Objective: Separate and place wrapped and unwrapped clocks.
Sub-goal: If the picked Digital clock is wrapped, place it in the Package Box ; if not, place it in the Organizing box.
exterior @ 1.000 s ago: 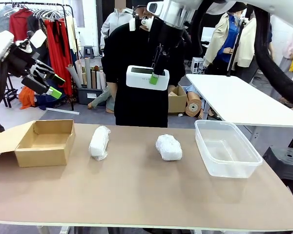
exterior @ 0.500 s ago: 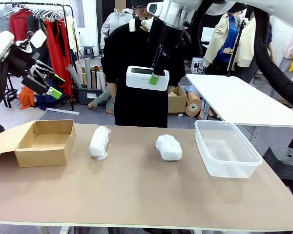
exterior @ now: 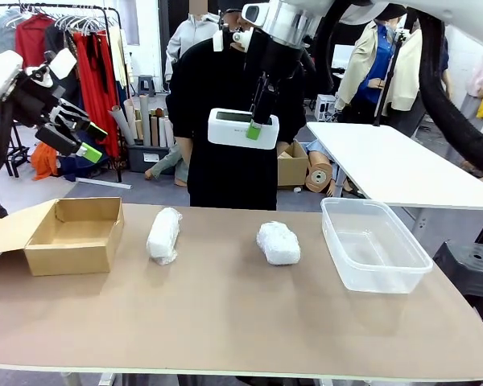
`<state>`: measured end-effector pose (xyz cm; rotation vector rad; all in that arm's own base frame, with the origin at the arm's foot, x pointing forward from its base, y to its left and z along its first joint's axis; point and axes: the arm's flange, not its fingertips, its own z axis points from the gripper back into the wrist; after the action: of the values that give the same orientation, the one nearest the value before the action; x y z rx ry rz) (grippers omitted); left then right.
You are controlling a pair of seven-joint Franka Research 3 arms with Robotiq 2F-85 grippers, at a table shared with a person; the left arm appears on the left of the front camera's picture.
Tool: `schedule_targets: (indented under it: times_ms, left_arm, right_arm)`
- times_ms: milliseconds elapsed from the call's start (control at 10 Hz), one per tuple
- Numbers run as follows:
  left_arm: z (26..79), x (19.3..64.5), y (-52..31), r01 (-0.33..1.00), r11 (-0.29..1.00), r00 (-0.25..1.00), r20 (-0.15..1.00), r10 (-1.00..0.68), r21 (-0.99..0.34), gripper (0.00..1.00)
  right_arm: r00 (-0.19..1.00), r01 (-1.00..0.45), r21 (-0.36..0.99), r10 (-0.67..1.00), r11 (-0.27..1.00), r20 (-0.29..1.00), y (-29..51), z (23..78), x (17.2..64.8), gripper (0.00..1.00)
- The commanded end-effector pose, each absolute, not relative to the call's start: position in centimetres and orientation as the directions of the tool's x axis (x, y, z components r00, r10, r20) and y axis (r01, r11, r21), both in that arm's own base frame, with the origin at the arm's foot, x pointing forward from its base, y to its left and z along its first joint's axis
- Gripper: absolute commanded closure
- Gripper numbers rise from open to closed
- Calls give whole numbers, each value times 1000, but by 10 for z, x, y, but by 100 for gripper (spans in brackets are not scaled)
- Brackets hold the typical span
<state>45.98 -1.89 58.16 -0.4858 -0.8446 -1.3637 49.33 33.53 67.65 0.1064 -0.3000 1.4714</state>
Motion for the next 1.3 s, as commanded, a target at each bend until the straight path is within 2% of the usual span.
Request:
schedule_targets:
  times_ms: [0,200,300,400,800,1200]
  left_arm:
    - [582,460,-18,972,172,-14,766,-643,162,0]
    - [582,460,-18,972,172,-14,766,-643,162,0]
    - [582,460,-18,972,172,-14,766,-643,162,0]
    - [582,460,-18,972,172,-14,766,-643,162,0]
    - [582,460,-18,972,172,-14,766,-643,162,0]
    - [582,460,-18,972,172,-14,766,-643,162,0]
  right_arm:
    - [70,-988,-116,962,104,265,335,679,492,100]
    - [42,-994,-88,975,63,219,322,680,489,100]
    - [-41,-989,-147,996,-29,79,310,677,481,100]
    - [-43,-991,-131,999,-39,28,295,684,477,100]
    - [231,-945,-204,963,255,138,210,710,458,100]
    - [623,-698,-211,725,684,294,109,702,436,100]
